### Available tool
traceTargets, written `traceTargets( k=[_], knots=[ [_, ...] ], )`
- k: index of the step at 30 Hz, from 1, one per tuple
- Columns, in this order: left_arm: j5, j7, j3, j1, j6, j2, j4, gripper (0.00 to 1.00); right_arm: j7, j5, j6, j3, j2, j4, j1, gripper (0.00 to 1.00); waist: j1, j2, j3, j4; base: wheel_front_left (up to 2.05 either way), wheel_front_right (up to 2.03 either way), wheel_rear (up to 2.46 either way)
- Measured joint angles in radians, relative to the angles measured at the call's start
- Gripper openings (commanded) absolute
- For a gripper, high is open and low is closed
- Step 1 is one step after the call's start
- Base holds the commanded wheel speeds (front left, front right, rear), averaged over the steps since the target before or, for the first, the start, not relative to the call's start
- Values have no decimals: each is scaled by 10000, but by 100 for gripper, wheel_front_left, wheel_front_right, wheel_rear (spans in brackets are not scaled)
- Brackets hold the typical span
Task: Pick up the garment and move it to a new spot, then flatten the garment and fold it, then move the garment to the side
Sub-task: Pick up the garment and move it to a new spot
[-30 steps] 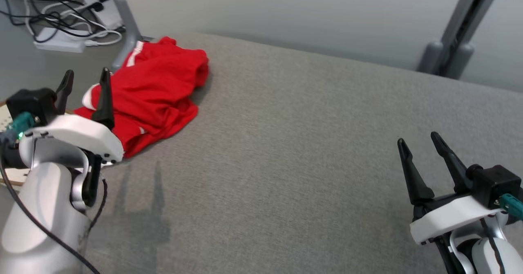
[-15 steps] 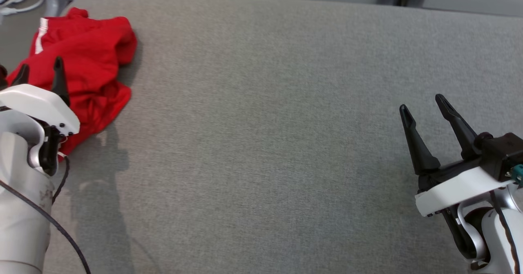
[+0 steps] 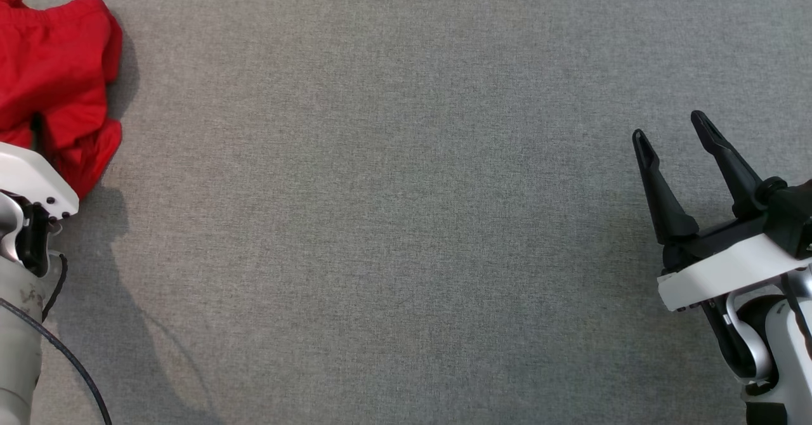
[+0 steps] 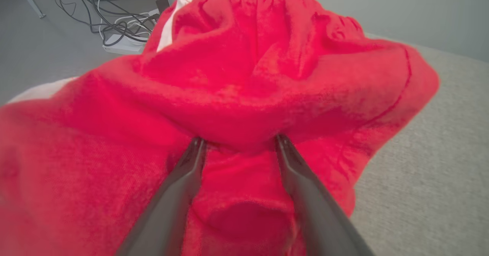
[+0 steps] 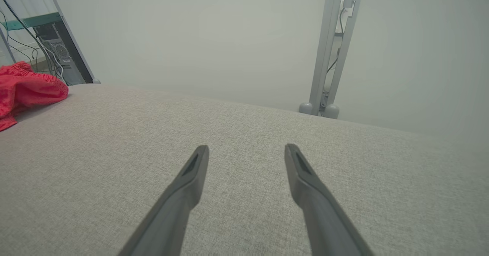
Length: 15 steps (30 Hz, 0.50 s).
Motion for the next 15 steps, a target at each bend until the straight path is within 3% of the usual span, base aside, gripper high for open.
traceTargets(
  k=[15],
  knots=[
    [232,-1799,-205,-245,67,48,33,0,-293,6,0,-48,370,359,53,100,0,0,-763,96,0,0,0]
  ],
)
